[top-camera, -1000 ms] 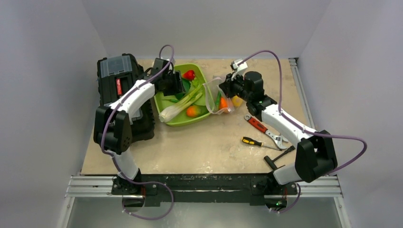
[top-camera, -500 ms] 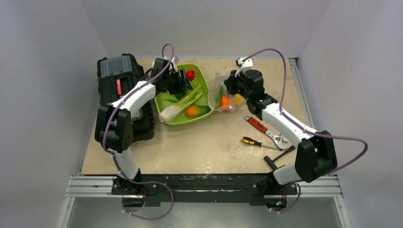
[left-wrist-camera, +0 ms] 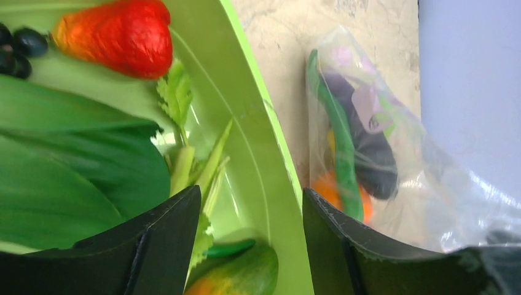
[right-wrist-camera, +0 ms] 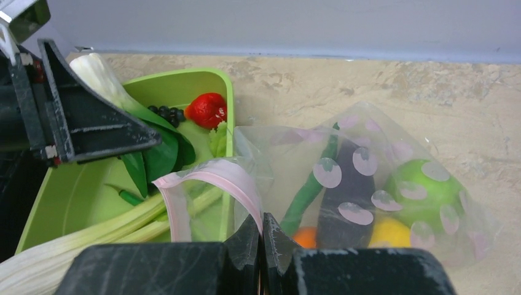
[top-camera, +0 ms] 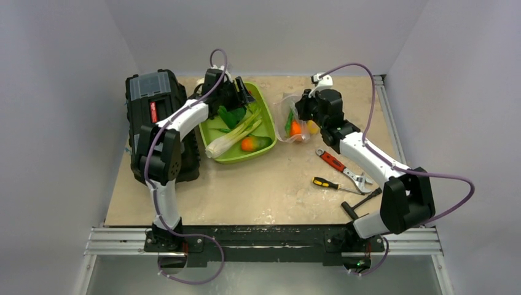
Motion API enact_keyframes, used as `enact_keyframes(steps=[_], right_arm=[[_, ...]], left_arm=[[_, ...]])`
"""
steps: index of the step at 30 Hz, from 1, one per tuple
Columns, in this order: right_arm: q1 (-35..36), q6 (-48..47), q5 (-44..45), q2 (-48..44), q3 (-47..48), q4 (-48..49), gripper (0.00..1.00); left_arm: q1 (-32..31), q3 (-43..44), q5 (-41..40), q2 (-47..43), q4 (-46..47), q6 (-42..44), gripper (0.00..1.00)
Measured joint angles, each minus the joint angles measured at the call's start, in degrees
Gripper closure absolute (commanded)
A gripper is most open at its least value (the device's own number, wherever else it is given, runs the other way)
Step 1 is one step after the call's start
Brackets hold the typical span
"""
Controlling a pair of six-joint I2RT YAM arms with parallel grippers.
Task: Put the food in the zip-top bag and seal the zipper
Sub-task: Pick up the fake vegetable from the bin.
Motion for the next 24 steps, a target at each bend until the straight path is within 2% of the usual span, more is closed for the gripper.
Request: enact_keyframes(steps=[6,10,18,24], right_arm=[[0.0,-0.2,-0.9,1.6,0.0,-0.1,1.00],[0.0,-0.5,-1.6,2.2,0.0,0.0,1.00],[0.0,-0.8,-2.2,2.5,0.0,0.0,1.00],[0.0,-1.1,-2.6,4.1,0.1,0.0,1.00]], left_arm=[[0.0,6.0,-5.1,4.6,-0.5,0.1,0.41],[0.0,6.3,-10.8,6.2,-0.1,-1.2,0.44],[-0.3,6.3,-17.9,9.0,7.6,-4.5,0.47],[-1.4,12.2,-21.6,14.7,8.2,-4.7,0.45]])
